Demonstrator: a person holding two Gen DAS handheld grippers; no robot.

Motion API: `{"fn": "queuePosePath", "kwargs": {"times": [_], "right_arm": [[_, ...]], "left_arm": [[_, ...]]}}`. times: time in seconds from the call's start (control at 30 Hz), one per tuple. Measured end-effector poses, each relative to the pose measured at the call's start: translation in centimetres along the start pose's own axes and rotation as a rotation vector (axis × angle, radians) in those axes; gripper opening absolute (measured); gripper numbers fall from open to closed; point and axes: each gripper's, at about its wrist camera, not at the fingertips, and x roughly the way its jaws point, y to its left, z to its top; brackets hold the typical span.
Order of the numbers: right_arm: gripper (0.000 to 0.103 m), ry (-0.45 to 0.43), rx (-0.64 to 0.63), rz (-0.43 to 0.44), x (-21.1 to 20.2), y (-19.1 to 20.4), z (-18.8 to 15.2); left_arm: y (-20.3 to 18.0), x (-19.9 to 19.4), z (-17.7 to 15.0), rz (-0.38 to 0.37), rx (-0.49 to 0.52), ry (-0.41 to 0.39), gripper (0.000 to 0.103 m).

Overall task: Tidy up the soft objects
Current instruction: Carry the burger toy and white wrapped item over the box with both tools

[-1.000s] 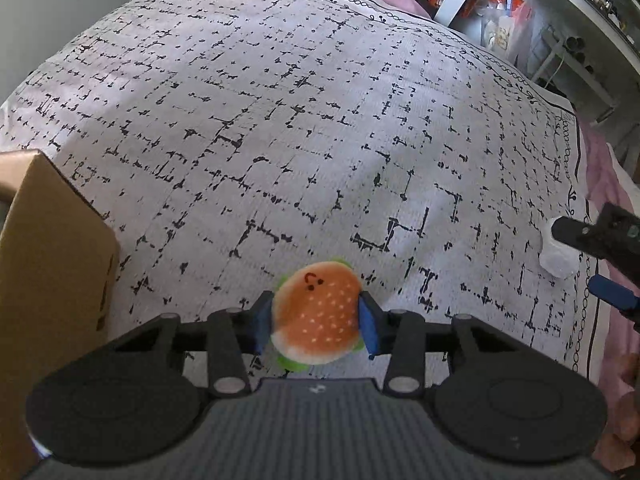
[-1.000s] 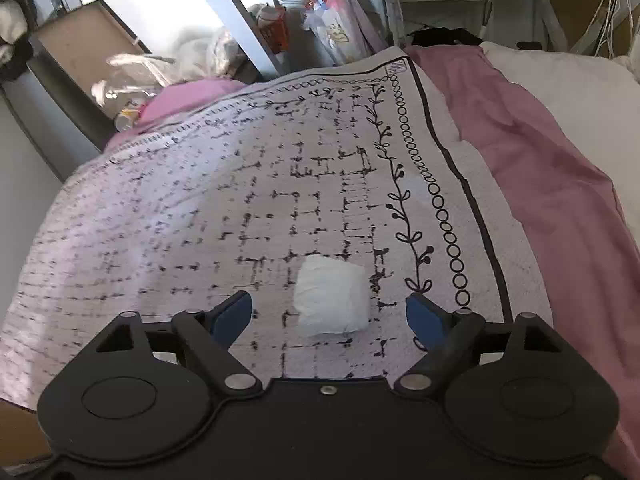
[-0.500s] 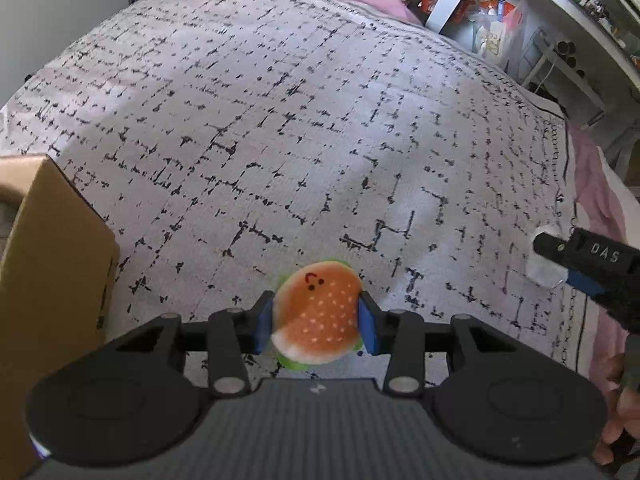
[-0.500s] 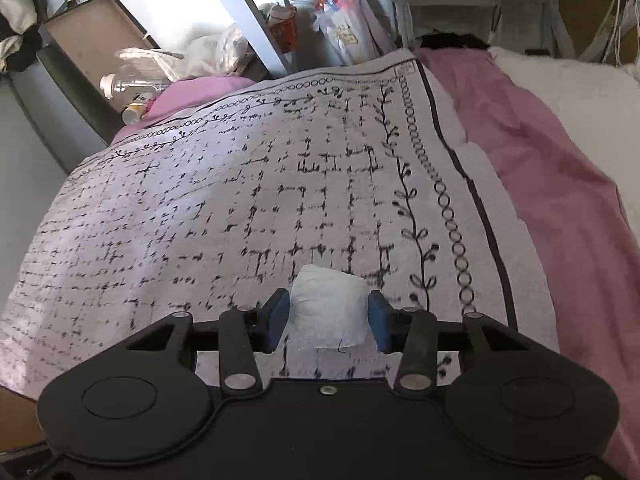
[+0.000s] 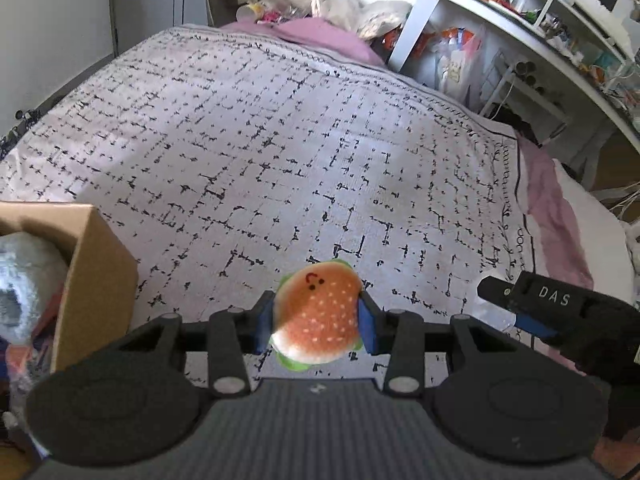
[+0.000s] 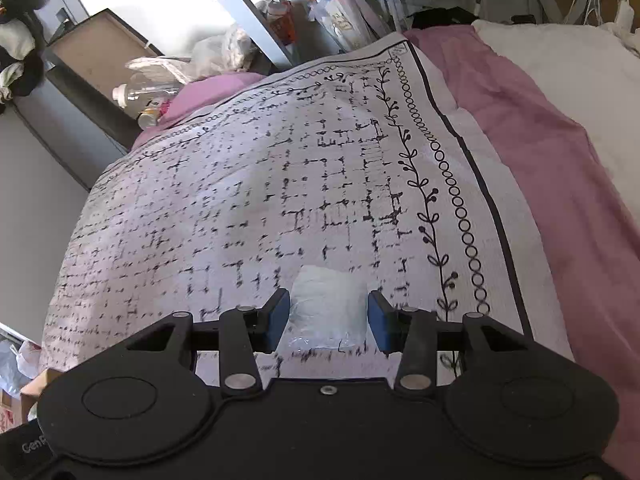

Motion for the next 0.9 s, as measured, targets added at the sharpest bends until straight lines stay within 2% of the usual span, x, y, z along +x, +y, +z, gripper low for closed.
{"fn": "queuePosePath", "kwargs": {"times": [0.37,0.9], "right_arm": [[0.042,-0.068,-0.036,-0.043,-5.1,1.2,-2.2],[0.042,-0.137,-0.076,-0.012,-10.9,5.1,-5.1]], "left_arm": [[1.3,-4.3,-1.5,-0.036,0.015,-0.022,0.042],[5.1,-9.5,-2.9,-0.093,0.016,-0.058,0.042]]}}
